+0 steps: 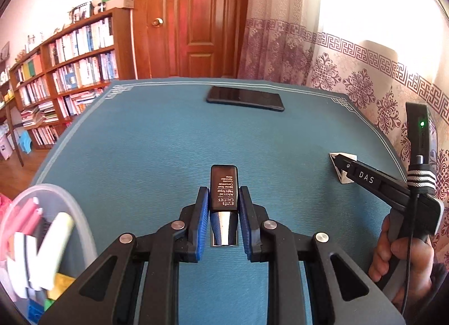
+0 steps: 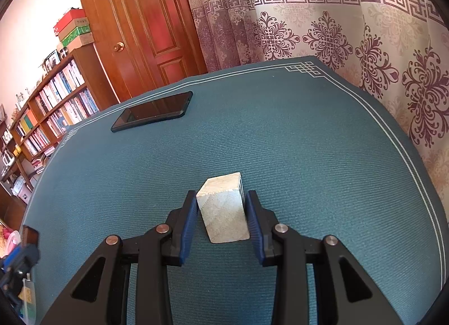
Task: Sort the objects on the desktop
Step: 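Carry black bottle in left tool while right tool carries white block to bowl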
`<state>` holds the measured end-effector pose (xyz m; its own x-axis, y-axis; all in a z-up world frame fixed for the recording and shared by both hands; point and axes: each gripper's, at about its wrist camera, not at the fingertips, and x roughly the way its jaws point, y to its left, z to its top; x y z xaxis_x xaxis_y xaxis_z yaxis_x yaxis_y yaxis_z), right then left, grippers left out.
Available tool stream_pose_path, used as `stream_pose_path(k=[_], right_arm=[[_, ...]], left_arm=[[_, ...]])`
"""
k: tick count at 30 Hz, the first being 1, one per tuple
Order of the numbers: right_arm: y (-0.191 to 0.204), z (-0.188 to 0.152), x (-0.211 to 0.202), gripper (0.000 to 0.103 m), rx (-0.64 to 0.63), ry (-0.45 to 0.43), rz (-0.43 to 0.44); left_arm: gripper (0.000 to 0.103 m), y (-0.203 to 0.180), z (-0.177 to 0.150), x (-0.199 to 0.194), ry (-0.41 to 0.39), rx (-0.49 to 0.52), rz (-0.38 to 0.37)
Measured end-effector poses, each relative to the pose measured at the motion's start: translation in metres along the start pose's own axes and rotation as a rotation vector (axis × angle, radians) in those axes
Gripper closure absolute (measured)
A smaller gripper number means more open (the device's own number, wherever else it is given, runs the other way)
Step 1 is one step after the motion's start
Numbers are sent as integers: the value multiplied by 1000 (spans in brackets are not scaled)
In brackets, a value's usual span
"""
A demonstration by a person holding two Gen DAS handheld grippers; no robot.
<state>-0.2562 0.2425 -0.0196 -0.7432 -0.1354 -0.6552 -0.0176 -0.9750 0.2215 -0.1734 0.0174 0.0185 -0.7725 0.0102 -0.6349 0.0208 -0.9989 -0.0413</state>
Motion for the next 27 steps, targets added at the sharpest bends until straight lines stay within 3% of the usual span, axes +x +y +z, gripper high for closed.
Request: stream_pose_path(k=[16,27], right_arm=[[18,-8,-24,70,-55,-68,-1],[102,-30,-74,70,-170,-88,221]], left_arm=[[80,109,-23,-73,-55,-133,162],[80,180,-55,-95,-28,-238,255]])
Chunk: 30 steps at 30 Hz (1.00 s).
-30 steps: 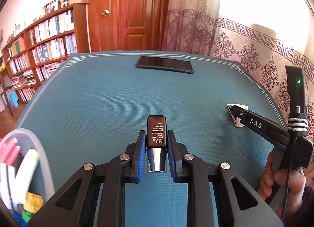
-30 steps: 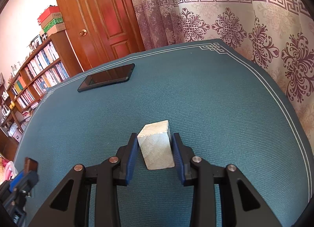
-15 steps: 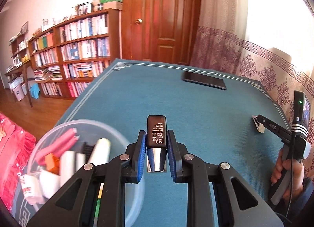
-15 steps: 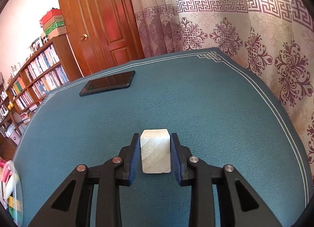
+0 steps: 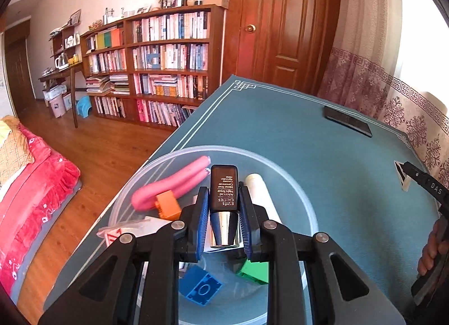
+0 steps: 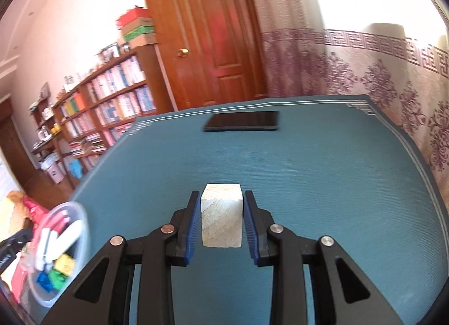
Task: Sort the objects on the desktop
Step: 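Carry black bottle in left tool while right tool carries white block to bowl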
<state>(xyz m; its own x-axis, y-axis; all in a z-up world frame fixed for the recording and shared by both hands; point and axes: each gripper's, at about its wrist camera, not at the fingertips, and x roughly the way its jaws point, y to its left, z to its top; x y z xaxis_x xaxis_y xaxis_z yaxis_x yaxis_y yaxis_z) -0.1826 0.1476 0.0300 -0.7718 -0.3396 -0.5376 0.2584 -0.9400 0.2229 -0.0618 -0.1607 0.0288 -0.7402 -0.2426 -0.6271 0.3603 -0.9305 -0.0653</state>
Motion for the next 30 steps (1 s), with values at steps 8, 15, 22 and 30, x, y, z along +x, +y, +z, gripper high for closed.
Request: stream_pose_path(k=[8,15,22,30], right_arm=[[80,-17,-4,70,-68,59,188],[139,-38,1,70,-151,109,260],[172,-54,7,70,-209,134,258],[182,-61,20,70,-231,178,244]], left_arm=[[80,30,-6,-1,2,-44,12],[80,50,-10,-2,11,-73,11],[80,59,-12,2,31,-74,-26],[80,61,-13,8,47,-65,-73]])
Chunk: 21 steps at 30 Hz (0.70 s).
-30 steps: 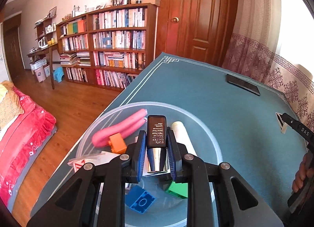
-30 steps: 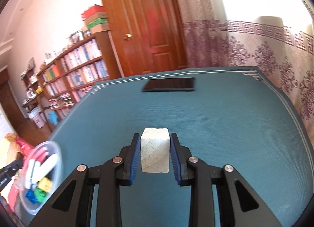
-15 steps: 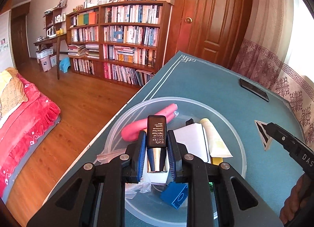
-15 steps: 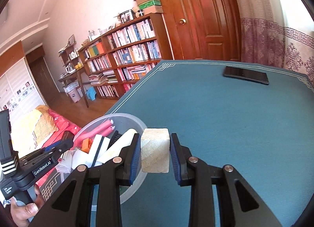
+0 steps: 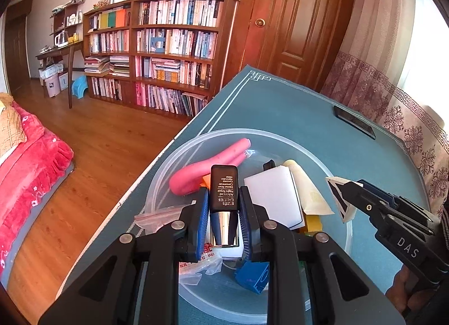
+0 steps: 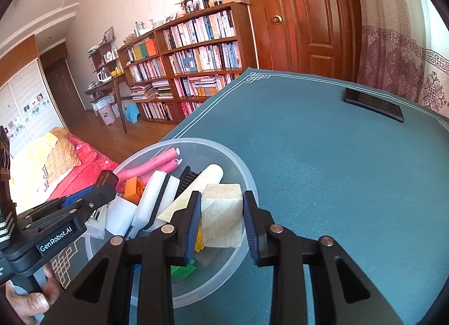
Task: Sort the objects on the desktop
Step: 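Carry black bottle in left tool while right tool carries white block to bowl, then release black bottle from left tool while right tool releases white block into bowl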
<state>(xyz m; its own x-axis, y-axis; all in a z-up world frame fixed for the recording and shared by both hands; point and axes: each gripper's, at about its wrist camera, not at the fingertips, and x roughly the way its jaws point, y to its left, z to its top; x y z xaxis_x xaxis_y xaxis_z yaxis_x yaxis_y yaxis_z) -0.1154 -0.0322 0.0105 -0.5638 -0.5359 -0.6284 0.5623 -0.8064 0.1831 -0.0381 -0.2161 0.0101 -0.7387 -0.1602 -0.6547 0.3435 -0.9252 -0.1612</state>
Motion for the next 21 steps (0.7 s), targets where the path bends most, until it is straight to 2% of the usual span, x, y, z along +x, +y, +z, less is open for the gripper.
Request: stream_pose_path(k=[12,21], right_arm=[[7,-4,11,70,-16,33,4],[9,-5,13,70,-17,51,-1]], left_arm=[[80,1,0,5,14,0,-29],[80,-1,0,9,37,-6,-89]])
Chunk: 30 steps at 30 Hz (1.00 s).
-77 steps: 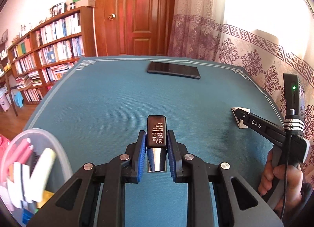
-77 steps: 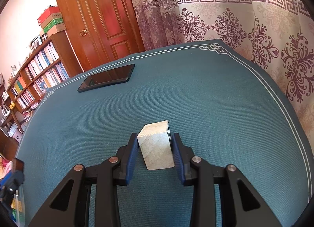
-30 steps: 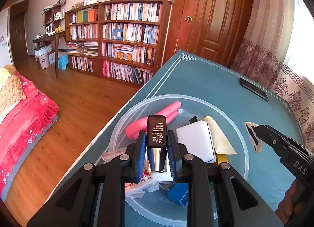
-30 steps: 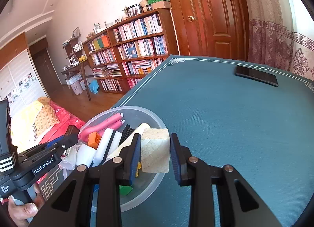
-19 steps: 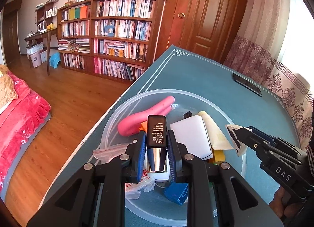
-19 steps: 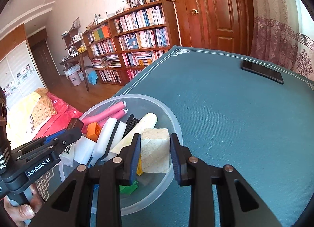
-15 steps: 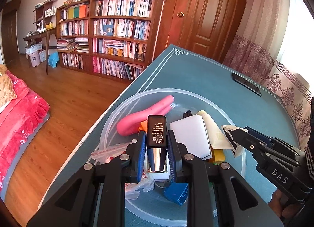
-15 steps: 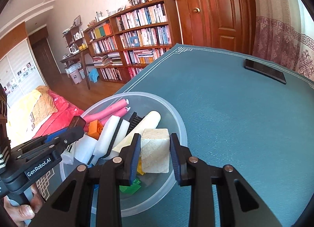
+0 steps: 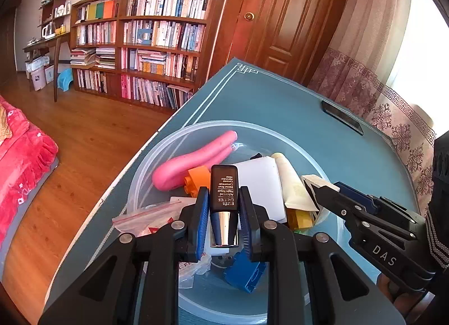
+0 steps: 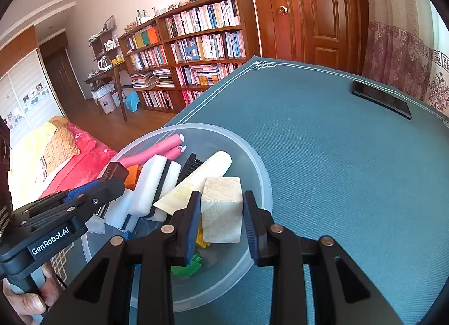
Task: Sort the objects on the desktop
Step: 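Release black bottle from left tool while right tool releases white block into bowl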
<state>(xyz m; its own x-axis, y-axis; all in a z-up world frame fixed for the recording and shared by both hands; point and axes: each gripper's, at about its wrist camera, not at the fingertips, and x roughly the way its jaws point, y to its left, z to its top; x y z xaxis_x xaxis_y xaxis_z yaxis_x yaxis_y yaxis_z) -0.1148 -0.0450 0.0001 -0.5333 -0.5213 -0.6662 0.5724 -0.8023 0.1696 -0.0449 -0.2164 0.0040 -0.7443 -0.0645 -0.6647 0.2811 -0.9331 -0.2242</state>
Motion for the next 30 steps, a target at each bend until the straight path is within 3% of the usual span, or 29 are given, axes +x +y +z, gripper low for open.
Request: stream_pose_path(k=[4,5,7,10,18,24,30], right_arm=[[-1,0,-1,70,3,3,3],[0,0,-1,69,6,4,7],[-1,0,-2,69,13,5,14],[-1,-1,-5,69,17,6,24],[-3,-5,-7,69,13,11,25],[-3,-5,-11,69,-3,-10,-35],[-3,-3,-17,69,12,-21,-2]], left_arm=[[77,0,-1,1,8,-10,-1],[73,1,-1,0,6,-12,-7],[54,0,-1,-4,-6,-16,-33],[43,-5,-1,-9,-18,-4,-50],[42,-9,-4,-14,-15,24,-37],[42,-7,-6,-16,-13,31,-35],[42,-7,-10,-21,-11,36,-37]])
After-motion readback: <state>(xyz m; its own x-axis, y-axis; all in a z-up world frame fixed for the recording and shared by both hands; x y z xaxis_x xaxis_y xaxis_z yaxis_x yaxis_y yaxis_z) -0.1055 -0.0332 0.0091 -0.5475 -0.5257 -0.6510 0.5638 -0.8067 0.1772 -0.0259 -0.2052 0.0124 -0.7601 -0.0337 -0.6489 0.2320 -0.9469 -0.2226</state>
